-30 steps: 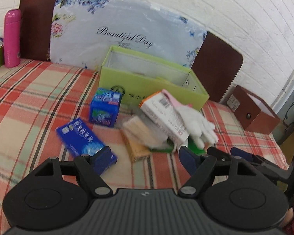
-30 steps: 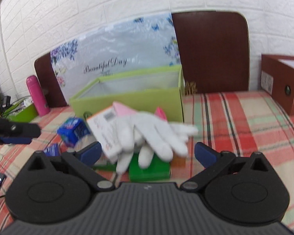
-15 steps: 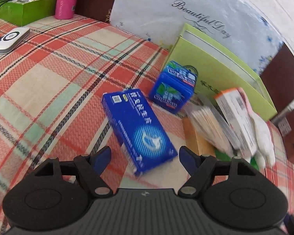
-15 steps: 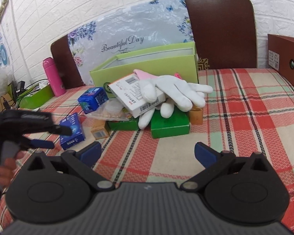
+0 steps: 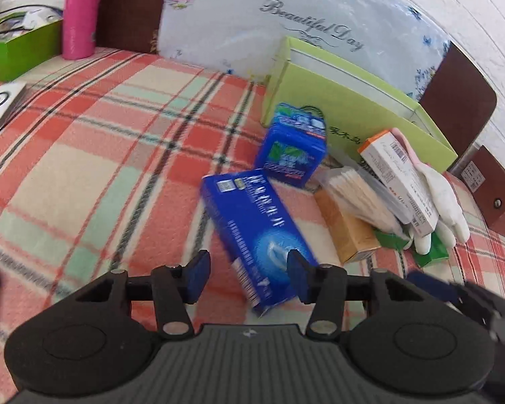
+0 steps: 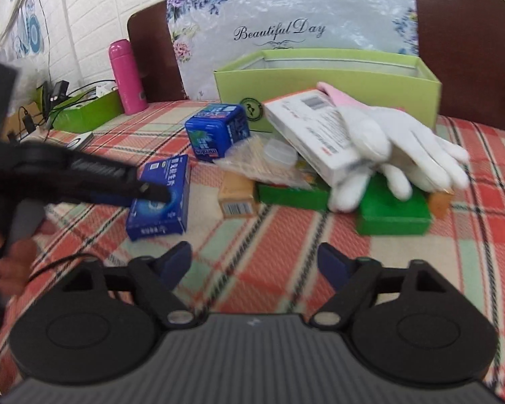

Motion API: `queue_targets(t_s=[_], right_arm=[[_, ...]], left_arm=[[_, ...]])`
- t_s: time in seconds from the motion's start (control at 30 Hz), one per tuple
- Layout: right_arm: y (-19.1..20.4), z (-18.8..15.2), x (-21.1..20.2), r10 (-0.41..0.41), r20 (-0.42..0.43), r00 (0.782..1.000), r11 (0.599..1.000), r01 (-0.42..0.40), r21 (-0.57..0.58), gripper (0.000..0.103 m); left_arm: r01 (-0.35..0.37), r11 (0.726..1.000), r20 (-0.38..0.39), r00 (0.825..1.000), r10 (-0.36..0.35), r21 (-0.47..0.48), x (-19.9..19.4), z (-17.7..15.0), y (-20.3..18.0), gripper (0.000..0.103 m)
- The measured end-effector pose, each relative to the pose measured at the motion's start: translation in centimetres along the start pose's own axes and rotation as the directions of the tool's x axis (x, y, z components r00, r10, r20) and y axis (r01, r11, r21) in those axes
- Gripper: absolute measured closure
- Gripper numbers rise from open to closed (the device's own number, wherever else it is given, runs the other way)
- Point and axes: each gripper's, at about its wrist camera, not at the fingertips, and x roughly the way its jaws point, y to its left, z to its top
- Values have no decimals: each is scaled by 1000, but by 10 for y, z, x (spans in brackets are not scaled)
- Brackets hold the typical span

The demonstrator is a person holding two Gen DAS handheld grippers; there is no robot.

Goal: Organize objects
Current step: 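Grasp the blue medicine box with the left tool while the right tool grasps the small tan box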

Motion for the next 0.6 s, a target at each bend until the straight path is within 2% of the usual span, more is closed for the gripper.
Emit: queue_targets(t_s=[0.07, 0.17, 0.2, 0.23, 0.43, 0.6], right_arm=[[6, 10, 15, -5, -3, 1000, 1000, 5, -1, 44], [11, 18, 33, -13, -4, 1000, 1000, 13, 4, 46], [11, 18, 37, -20, -6, 1000, 1000, 20, 4, 61], [11, 17, 38, -23, -7, 1000, 1000, 23, 6, 71], [-1, -8, 1, 1, -16, 1000, 1000, -1, -24, 73], [-13, -37, -45, 24, -63, 998, 997, -28, -68, 73]], left_arm=[[4, 1000, -3, 1000, -4, -24, -5, -4, 7, 48], [26, 997, -5, 1000, -27, -78, -8, -3, 10, 40], [30, 996, 0, 1000, -30, -90, -8, -2, 9, 38], [27, 995, 5, 1000, -26, -94, -7, 0, 6, 35], [-36, 999, -4, 999, 36, -25, 18, 9, -22, 32], [-78, 991, 32, 997, 75, 107, 36, 11, -44, 29]])
